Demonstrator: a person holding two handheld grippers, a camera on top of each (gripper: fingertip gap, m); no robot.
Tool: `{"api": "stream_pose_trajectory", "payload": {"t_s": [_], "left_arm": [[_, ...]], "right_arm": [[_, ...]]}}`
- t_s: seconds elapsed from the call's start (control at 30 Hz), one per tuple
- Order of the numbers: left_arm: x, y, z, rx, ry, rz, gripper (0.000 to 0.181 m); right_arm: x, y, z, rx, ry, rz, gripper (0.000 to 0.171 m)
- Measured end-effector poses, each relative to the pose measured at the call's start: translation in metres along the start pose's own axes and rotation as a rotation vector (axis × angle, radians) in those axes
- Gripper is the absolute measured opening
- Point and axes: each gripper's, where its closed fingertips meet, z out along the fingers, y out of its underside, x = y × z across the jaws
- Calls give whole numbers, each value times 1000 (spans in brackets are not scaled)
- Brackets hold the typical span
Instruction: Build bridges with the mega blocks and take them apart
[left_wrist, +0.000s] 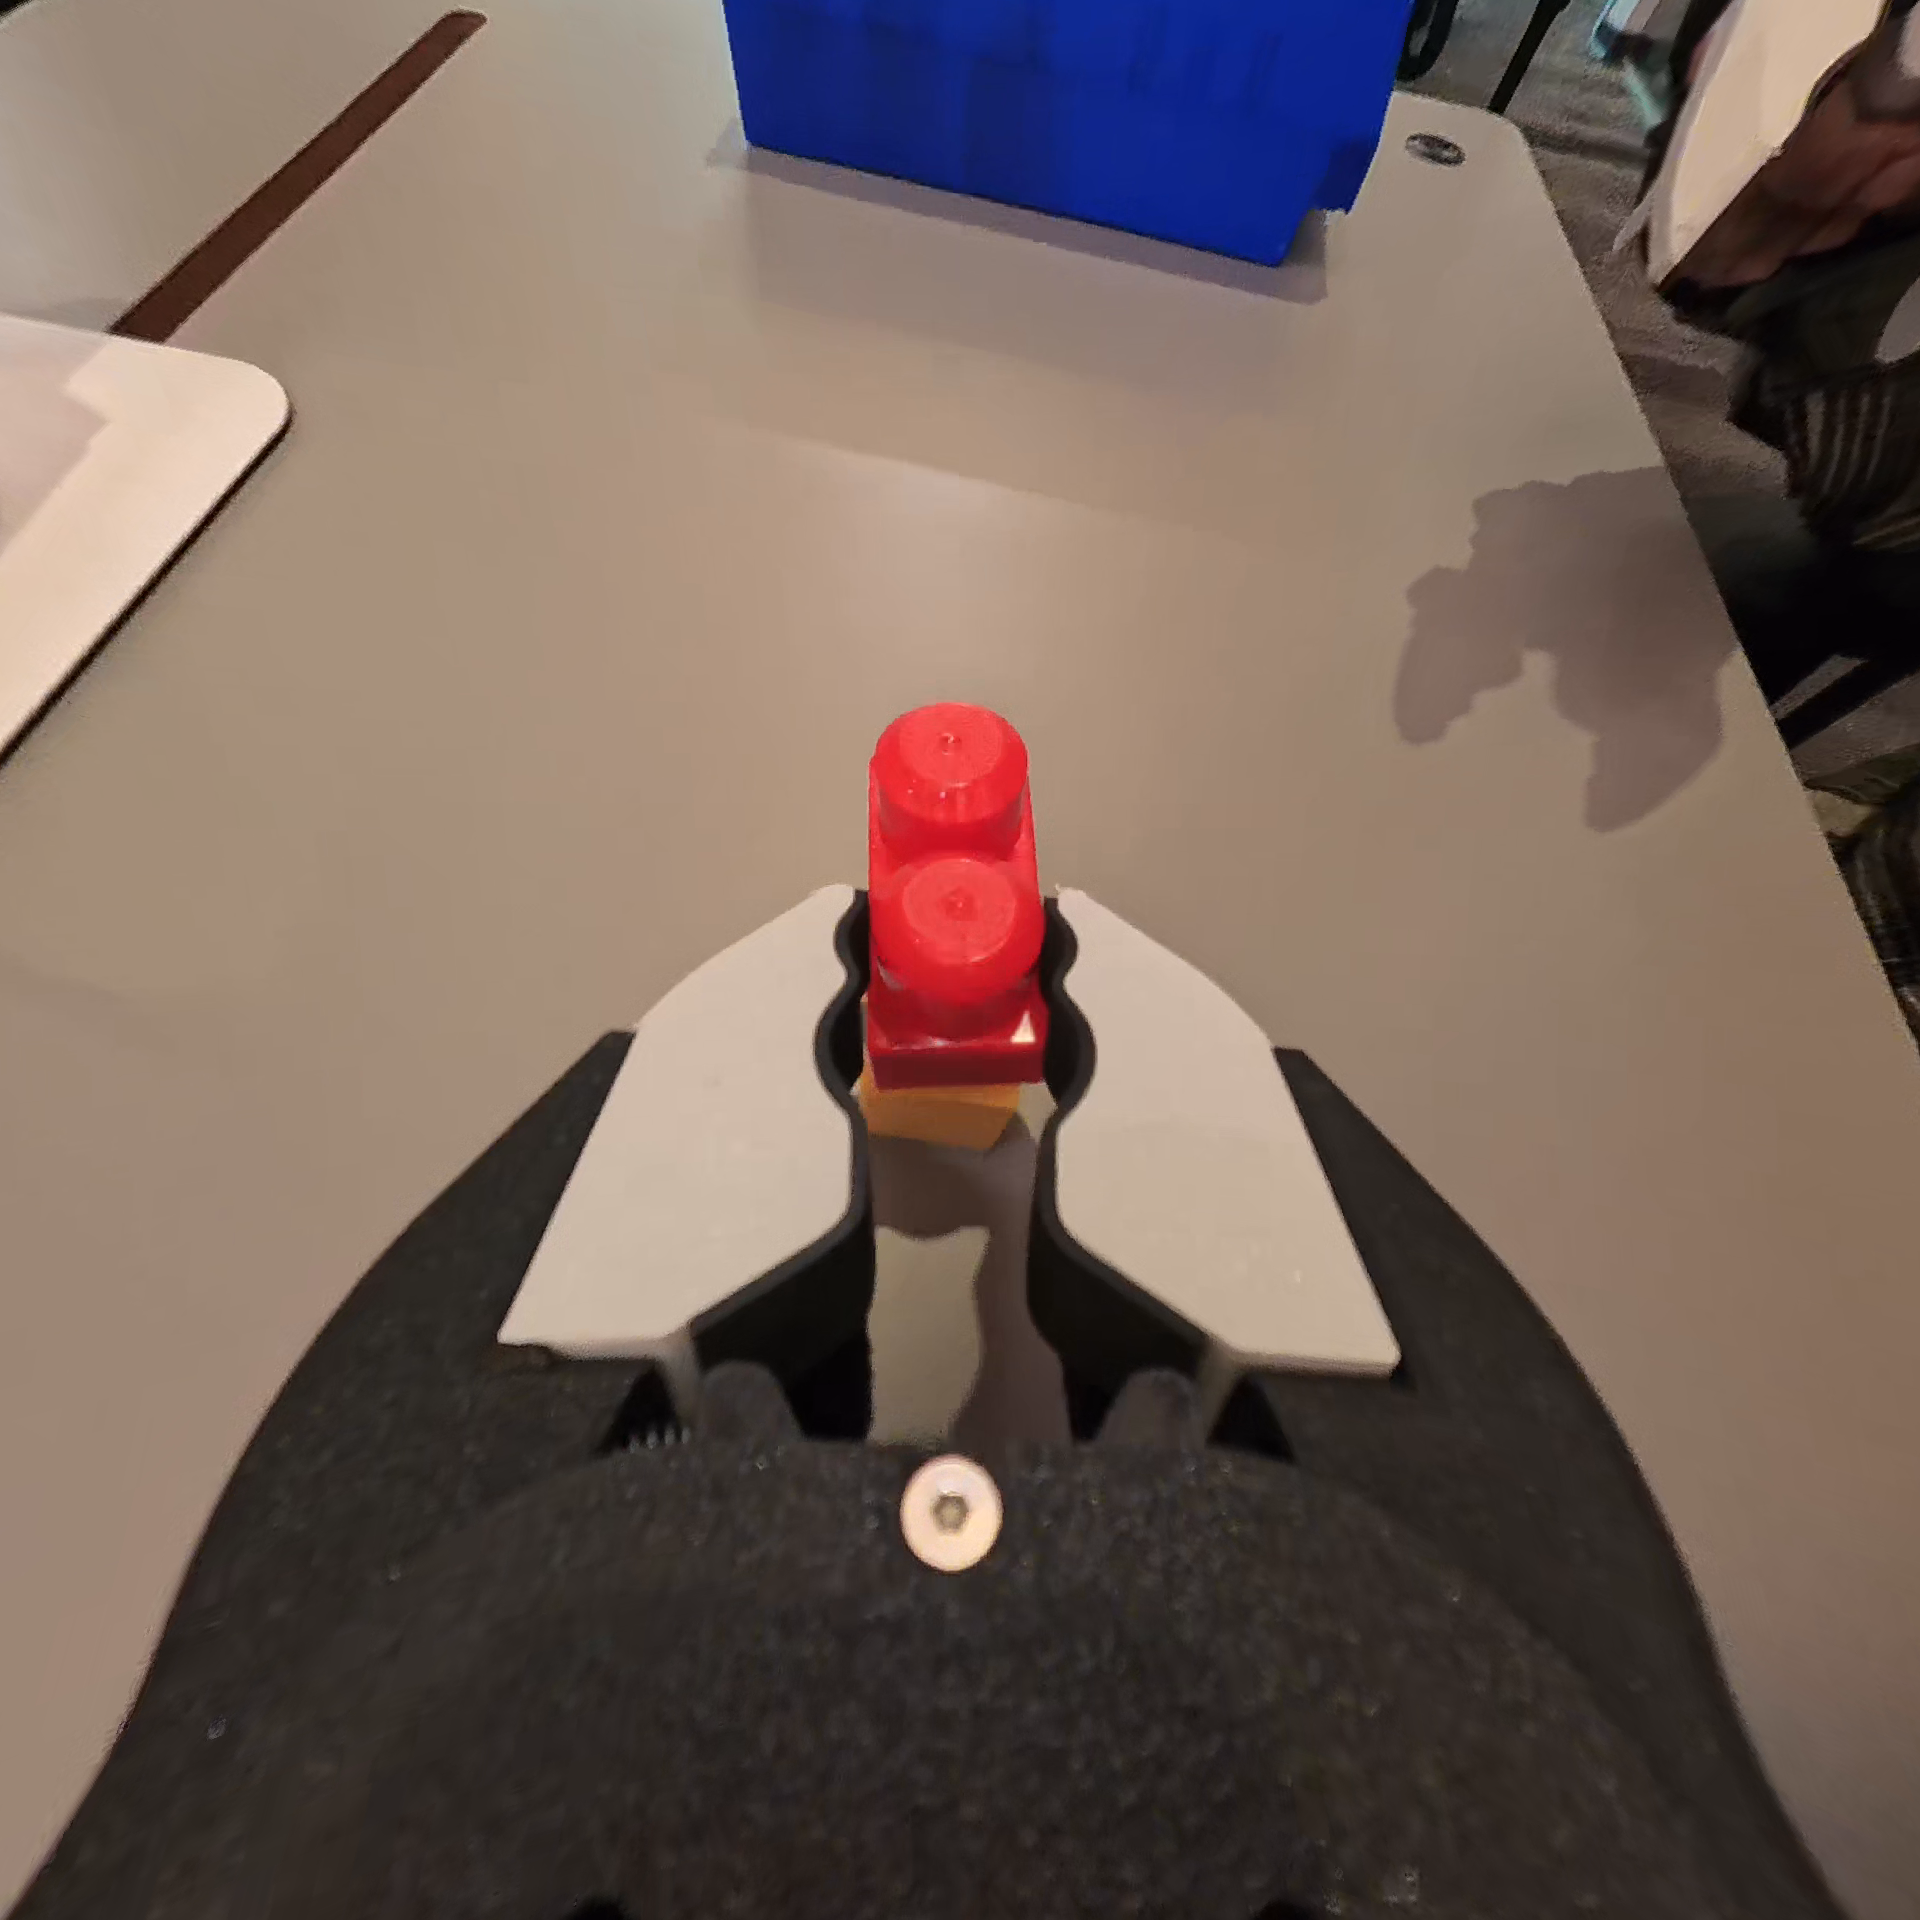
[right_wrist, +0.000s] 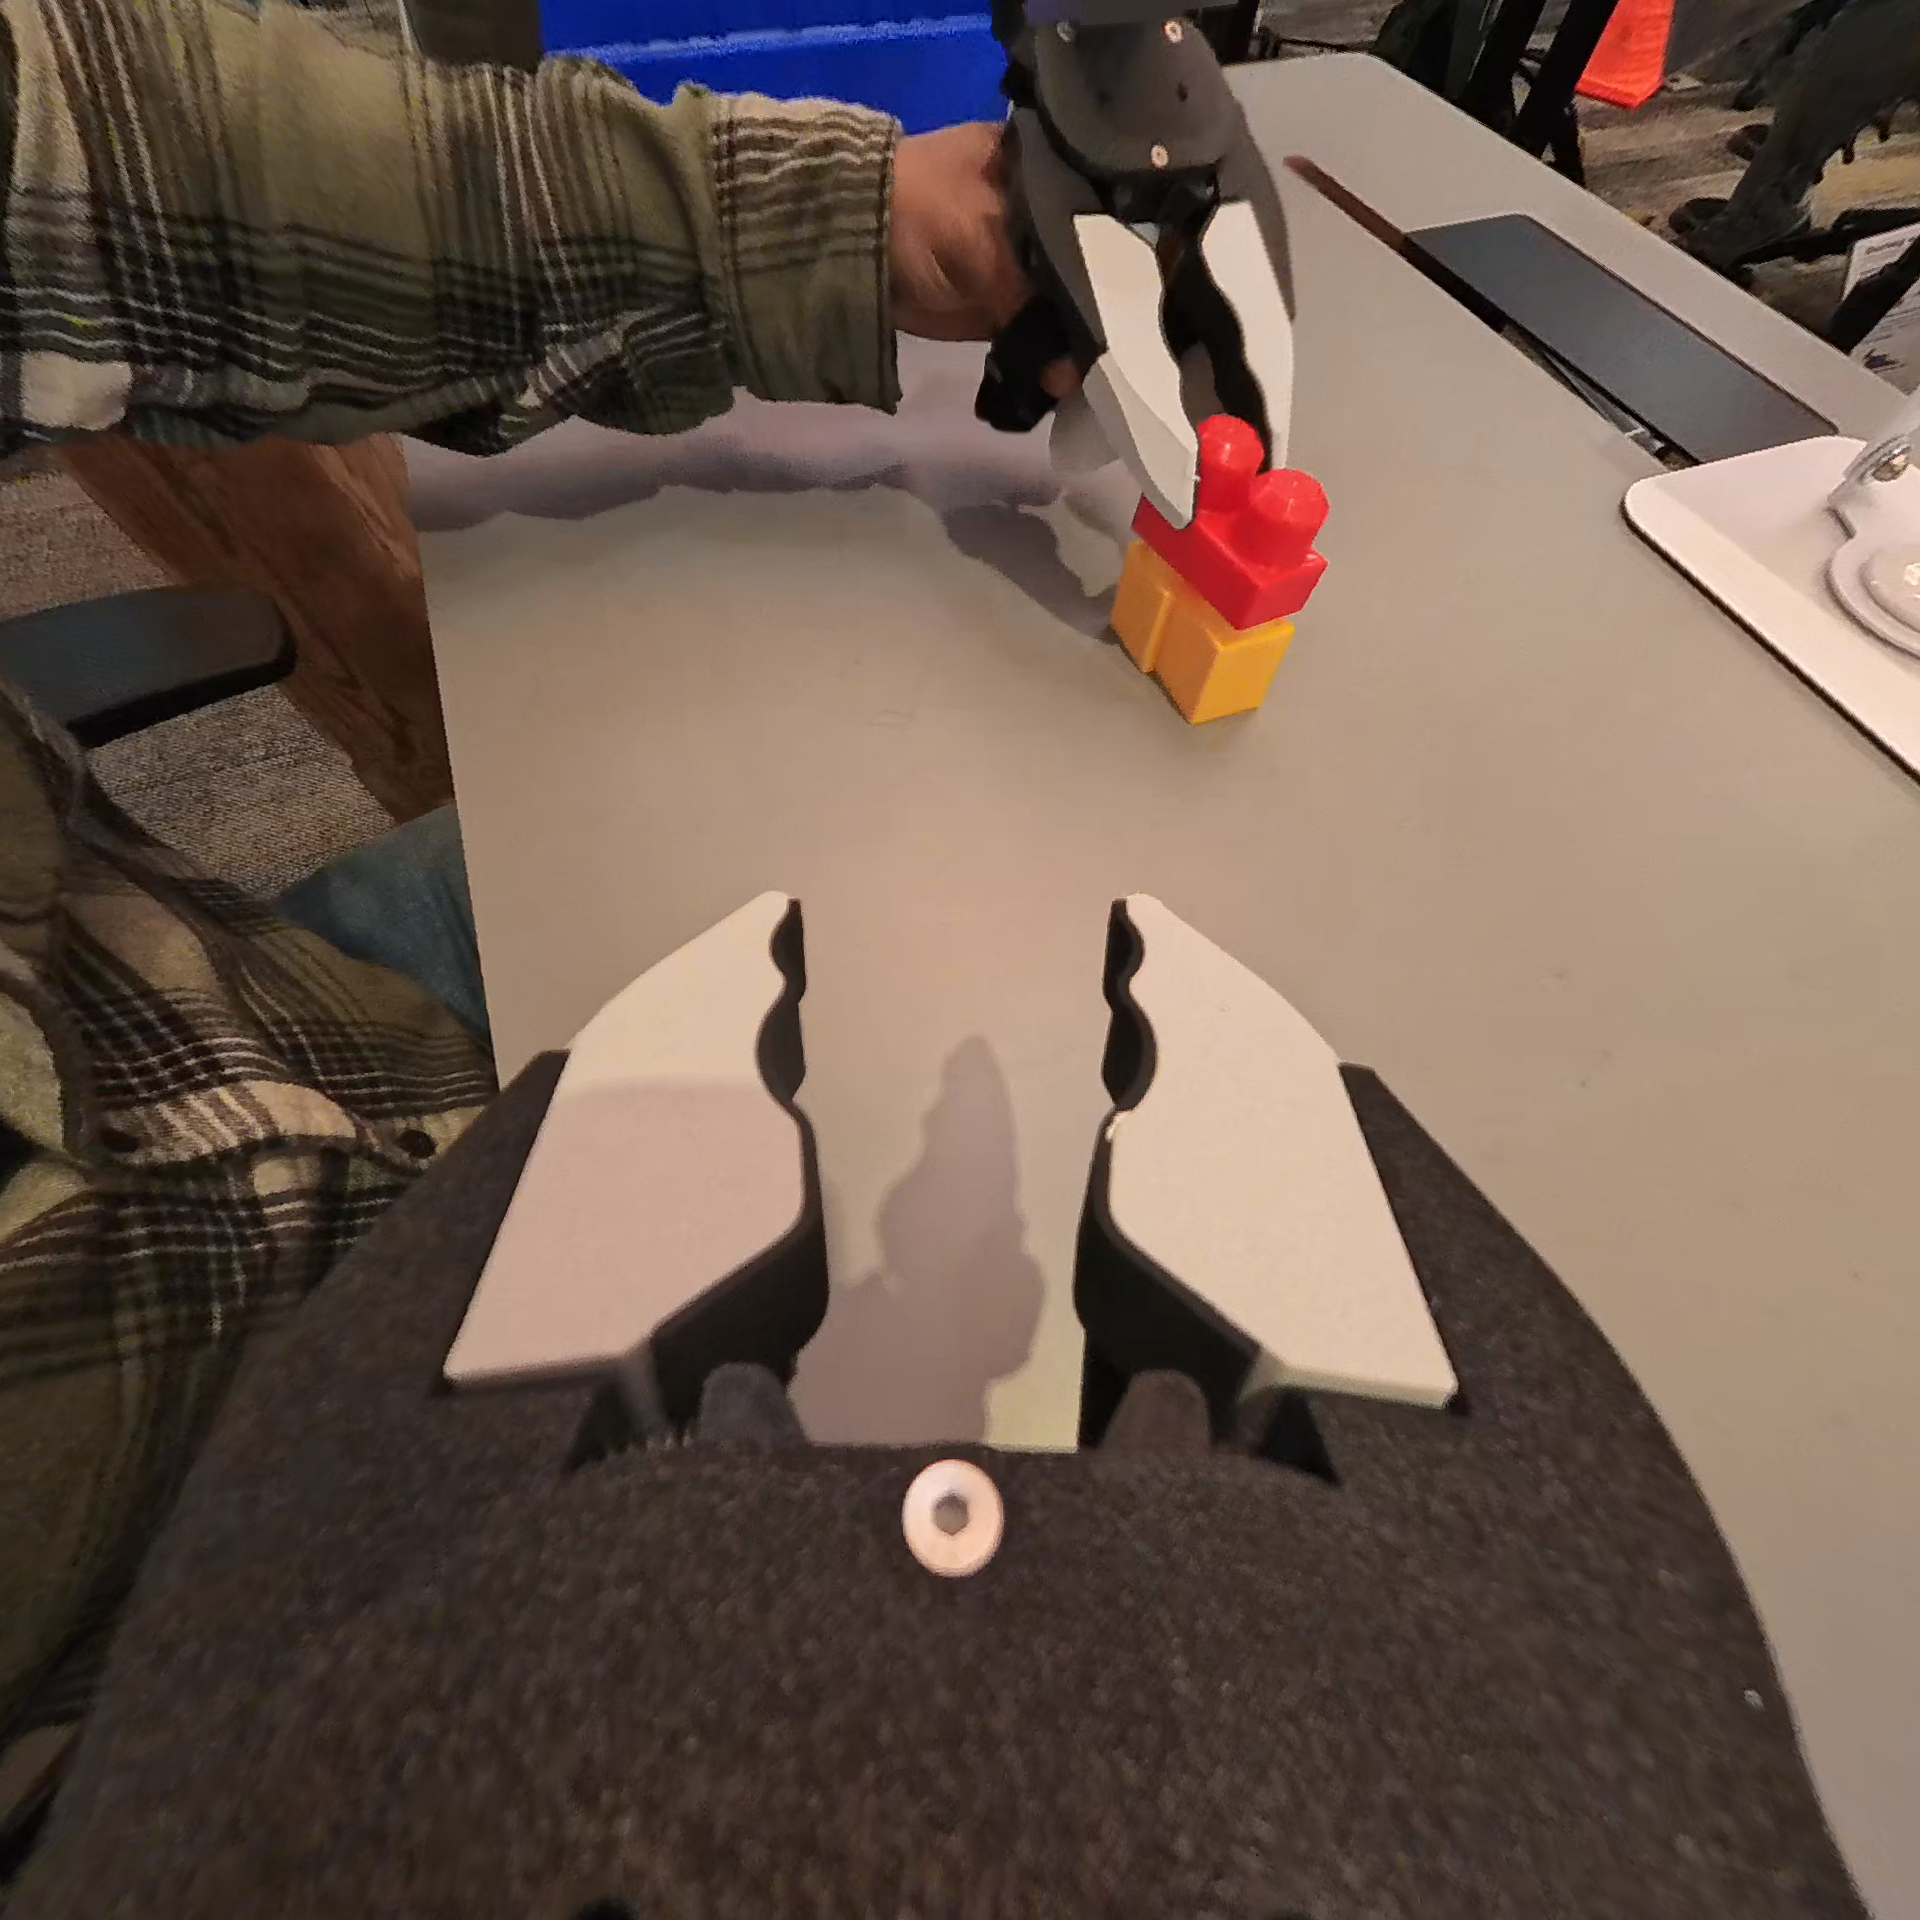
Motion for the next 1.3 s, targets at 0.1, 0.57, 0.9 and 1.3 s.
{"api": "stream_pose_trajectory", "payload": {"t_s": [0.1, 0.57, 0.9, 1.3], "left_arm": [[-1, 0, -1, 26, 2, -6, 31], [-1, 7, 1, -95, 39, 6, 31], [-1, 8, 2, -123, 10, 61, 31], [-1, 8, 2, -115, -30, 66, 31]], "right_arm": [[0, 1, 0, 0, 1, 1, 55], [5, 2, 19, 13, -29, 34, 57], [48, -37, 83, 8, -116, -125, 101], [103, -17, 178, -111, -140, -107, 110]]}}
